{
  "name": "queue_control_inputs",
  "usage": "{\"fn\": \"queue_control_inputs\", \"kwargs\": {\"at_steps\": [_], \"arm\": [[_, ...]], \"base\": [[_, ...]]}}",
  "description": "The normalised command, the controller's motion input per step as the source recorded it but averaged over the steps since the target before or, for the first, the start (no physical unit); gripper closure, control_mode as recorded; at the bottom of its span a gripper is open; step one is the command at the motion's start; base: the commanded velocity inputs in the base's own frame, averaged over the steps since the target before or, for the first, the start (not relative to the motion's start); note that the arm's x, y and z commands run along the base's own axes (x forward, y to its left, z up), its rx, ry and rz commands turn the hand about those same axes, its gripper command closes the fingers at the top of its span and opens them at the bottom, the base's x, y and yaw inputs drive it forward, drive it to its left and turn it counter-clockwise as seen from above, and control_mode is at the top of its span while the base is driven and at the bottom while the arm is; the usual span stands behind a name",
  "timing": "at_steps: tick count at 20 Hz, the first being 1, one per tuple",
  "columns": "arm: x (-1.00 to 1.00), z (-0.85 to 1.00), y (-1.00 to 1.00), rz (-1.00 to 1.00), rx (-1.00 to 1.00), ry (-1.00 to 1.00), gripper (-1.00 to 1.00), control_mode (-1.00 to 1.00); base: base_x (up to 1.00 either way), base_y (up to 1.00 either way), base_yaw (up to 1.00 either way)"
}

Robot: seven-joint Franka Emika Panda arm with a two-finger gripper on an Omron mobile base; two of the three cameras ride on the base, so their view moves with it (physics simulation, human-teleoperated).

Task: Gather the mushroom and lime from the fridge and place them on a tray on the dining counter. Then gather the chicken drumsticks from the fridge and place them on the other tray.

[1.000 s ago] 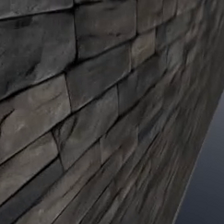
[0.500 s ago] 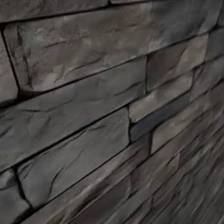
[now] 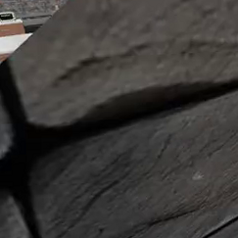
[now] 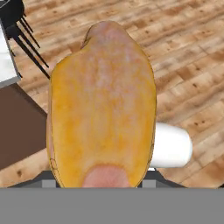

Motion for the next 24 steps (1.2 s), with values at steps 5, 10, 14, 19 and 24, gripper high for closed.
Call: {"fn": "queue_control_inputs", "kwargs": {"at_steps": [5,10,14,19,24], "arm": [[0.00,0.00,0.00,0.00,0.00,0.00,1.00,1.00],[0.00,0.00,0.00,0.00,0.00,0.00,1.00,1.00],[0.00,0.00,0.00,0.00,0.00,0.00,1.00,1.00],[0.00,0.00,0.00,0.00,0.00,0.00,1.00,1.00],[0.00,0.00,0.00,0.00,0.00,0.00,1.00,1.00]], "base": [[0.84,-0.21,0.49],[0.78,-0.36,0.45],[0.67,-0.55,0.39],[0.57,-0.73,0.32],[0.68,-0.71,0.31]]}}
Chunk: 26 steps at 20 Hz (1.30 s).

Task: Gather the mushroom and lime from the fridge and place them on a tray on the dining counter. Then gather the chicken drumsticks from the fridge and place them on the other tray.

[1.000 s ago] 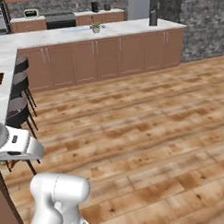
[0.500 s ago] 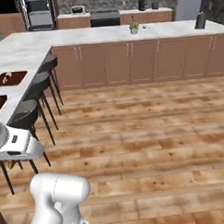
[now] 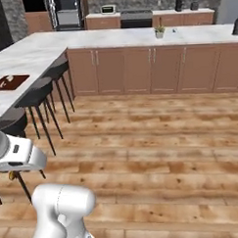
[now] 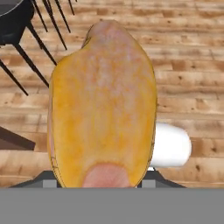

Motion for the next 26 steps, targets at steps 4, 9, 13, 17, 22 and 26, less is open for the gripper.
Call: {"fn": "queue_control_inputs", "kwargs": {"at_steps": [4,9,13,17,22,26], "arm": [[0.00,0.00,0.00,0.00,0.00,0.00,1.00,1.00],[0.00,0.00,0.00,0.00,0.00,0.00,1.00,1.00],[0.00,0.00,0.00,0.00,0.00,0.00,1.00,1.00],[0.00,0.00,0.00,0.00,0.00,0.00,1.00,1.00],[0.00,0.00,0.00,0.00,0.00,0.00,1.00,1.00],[0.00,0.00,0.00,0.00,0.00,0.00,1.00,1.00]], "base": [[0.89,-0.57,0.32],[1.00,-0.41,0.34],[1.00,-0.32,0.34],[1.00,-0.29,0.35],[0.92,-0.34,0.36],[0.71,-0.40,0.40]]}}
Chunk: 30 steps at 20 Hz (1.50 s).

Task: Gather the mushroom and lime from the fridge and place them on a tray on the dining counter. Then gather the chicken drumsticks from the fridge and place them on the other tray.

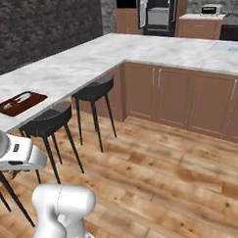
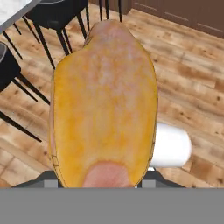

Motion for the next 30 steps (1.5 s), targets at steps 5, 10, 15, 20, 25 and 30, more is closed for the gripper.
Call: {"fn": "queue_control_inputs", "kwargs": {"at_steps": [5,10,15,20,25,30], "arm": [[0.00,0.00,0.00,0.00,0.00,0.00,1.00,1.00],[0.00,0.00,0.00,0.00,0.00,0.00,1.00,1.00],[0.00,0.00,0.00,0.00,0.00,0.00,1.00,1.00],[0.00,0.00,0.00,0.00,0.00,0.00,1.00,1.00],[0.00,0.00,0.00,0.00,0.00,0.00,1.00,1.00],[0.00,0.00,0.00,0.00,0.00,0.00,1.00,1.00]], "base": [[0.68,-0.39,0.41],[0.56,-0.40,0.42],[0.53,-0.36,0.44],[0.52,-0.33,0.46],[0.53,-0.32,0.47],[0.55,-0.34,0.46]]}}
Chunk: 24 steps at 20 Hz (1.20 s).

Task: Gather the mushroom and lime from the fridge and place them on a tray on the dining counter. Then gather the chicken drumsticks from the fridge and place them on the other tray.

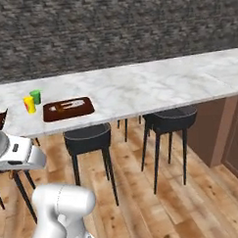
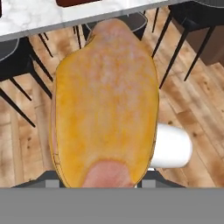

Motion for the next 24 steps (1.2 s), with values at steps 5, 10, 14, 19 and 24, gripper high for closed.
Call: {"fn": "queue_control_inputs", "kwargs": {"at_steps": [5,10,14,19,24], "arm": [[0.00,0.00,0.00,0.00,0.00,0.00,1.00,1.00],[0.00,0.00,0.00,0.00,0.00,0.00,1.00,1.00],[0.00,0.00,0.00,0.00,0.00,0.00,1.00,1.00],[0.00,0.00,0.00,0.00,0.00,0.00,1.00,1.00],[0.20,0.01,-0.01,0.05,0.01,0.02,1.00,-1.00]], "base": [[0.56,-0.48,0.41],[0.73,-0.52,0.37],[0.96,-0.33,0.31],[0.88,-0.06,0.25],[0.79,0.00,0.19]]}}
